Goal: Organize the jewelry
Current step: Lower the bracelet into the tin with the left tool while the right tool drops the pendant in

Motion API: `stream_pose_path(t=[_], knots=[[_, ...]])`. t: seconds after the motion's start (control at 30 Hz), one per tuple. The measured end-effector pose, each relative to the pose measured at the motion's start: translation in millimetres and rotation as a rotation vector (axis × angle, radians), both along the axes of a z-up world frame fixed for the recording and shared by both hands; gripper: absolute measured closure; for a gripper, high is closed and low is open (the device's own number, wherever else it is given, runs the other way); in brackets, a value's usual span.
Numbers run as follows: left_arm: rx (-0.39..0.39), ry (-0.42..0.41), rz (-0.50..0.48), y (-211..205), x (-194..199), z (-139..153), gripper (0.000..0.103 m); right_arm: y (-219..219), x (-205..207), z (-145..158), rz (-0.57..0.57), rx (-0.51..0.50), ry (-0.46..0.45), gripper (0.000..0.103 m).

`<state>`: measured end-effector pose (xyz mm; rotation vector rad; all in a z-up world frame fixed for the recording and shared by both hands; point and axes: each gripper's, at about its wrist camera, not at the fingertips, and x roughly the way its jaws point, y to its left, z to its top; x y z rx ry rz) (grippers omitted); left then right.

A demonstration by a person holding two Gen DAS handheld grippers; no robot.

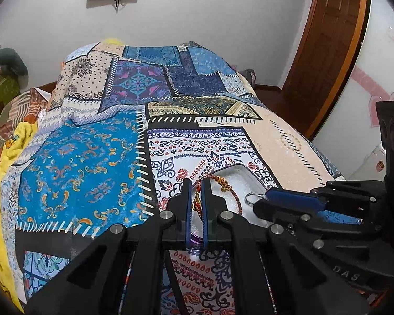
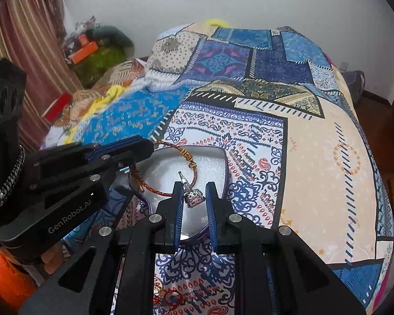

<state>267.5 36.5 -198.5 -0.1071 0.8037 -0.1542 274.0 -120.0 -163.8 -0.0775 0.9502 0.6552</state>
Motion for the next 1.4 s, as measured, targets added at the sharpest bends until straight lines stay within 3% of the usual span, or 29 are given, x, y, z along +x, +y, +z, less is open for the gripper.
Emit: stream_pose_path(t=[0.63, 1.0, 1.1, 1.17, 1.3, 1.4], knots=[[0.030, 0.013, 0.009, -1, -13, 6, 0.098, 10, -9, 2, 0.001, -0.123, -0.062, 0.085], [0.054, -0.028, 0.035, 2, -42, 35, 0.093, 0, -28, 35, -0.031, -0.121, -0.135, 0.081], [0.067, -0.047, 0.037, 1, -54, 46, 0.083, -4, -37, 47, -0.045, -0.106, -0.160, 0.080], [0.077, -0.065, 0.040, 0, -63, 52, 0.068, -8, -42, 54, -0.053, -0.096, -0.175, 0.077], [0.092, -0.093, 0.039, -3, -82, 65, 0.065, -15, -53, 66, -0.075, -0.071, -0.203, 0.066], [0.096, -0.104, 0.037, -6, -94, 71, 0.059, -21, -62, 74, -0.088, -0.059, -0.218, 0.065]])
